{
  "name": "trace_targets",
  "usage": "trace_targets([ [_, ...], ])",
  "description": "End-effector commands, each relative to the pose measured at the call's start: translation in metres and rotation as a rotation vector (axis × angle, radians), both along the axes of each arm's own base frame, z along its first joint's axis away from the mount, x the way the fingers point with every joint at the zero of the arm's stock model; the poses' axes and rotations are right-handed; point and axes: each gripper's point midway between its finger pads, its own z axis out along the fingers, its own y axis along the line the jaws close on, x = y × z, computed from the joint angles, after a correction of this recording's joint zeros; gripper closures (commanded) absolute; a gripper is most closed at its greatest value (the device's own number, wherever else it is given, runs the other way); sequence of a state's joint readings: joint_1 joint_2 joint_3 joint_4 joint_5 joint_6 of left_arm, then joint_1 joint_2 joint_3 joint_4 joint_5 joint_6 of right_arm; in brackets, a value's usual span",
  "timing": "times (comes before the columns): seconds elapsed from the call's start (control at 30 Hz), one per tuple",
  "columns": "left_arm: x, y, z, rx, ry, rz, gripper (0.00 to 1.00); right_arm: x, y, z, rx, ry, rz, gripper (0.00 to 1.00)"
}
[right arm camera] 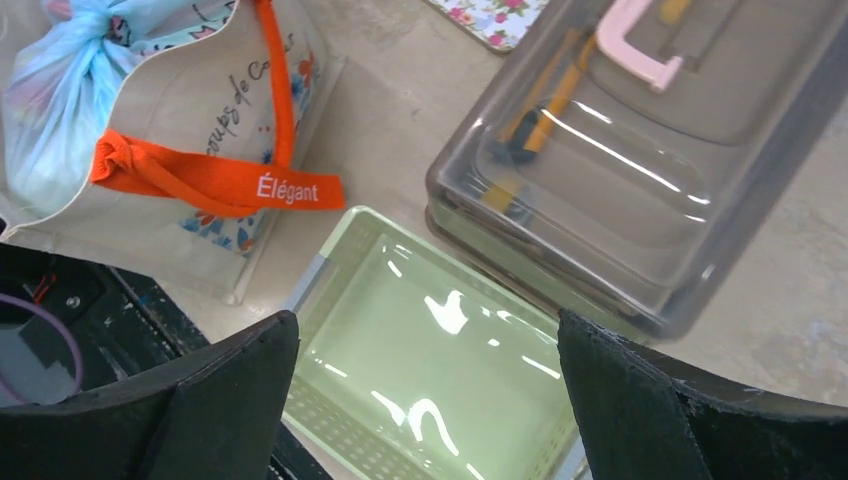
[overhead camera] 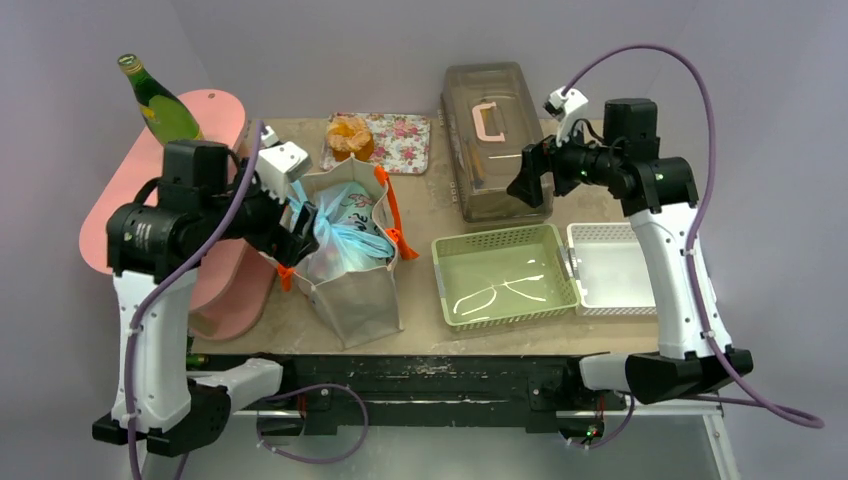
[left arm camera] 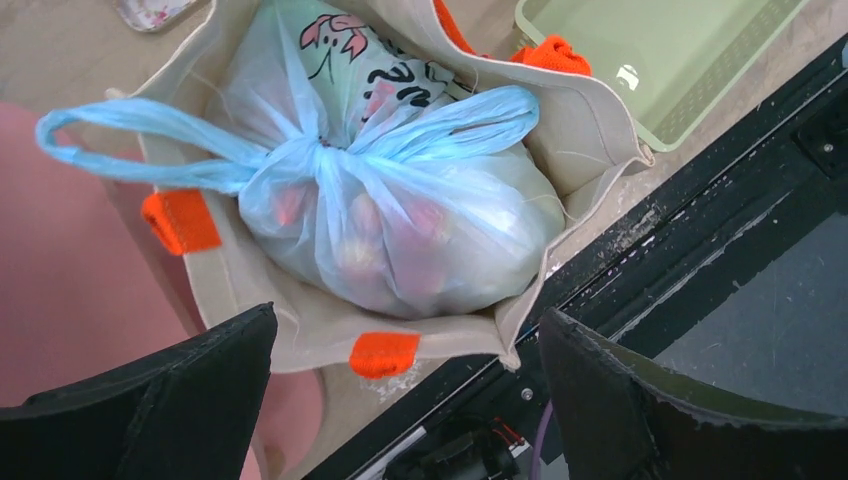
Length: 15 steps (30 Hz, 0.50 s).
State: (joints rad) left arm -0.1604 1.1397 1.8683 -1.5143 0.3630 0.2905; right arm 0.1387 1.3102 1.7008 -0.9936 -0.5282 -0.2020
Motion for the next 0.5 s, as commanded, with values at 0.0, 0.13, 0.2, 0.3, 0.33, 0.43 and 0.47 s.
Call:
trace_targets([
  [0.0,0.036,-0.02,-0.01,0.005,-0.006,-0.016,0.0,0.006,0.028,0.003,0.021,0.006,0.042,0.01],
  [0.13,0.072,-0.025,-0.034,0.07,0.006,0.044,0.0,0.018,0.058,-0.006,0.003,0.009,0.05,0.01],
  [0.2,0.088,-0.024,-0.043,0.087,0.011,0.09,0.0,0.025,0.07,-0.009,0.025,0.027,0.048,0.01],
  [0.3,0.109,-0.023,-0.062,0.097,0.048,0.177,0.02,0.035,0.088,-0.013,0.056,0.05,0.052,0.01],
  [0.33,0.114,-0.023,-0.069,0.095,0.063,0.2,0.04,0.039,0.092,-0.015,0.058,0.055,0.054,0.01],
  [0.43,0.126,-0.021,-0.096,0.107,0.107,0.281,0.1,0.051,0.108,-0.019,0.114,0.079,0.026,0.01],
  [0.47,0.127,-0.018,-0.108,0.129,0.136,0.299,0.12,0.054,0.112,-0.02,0.128,0.08,0.024,0.01],
])
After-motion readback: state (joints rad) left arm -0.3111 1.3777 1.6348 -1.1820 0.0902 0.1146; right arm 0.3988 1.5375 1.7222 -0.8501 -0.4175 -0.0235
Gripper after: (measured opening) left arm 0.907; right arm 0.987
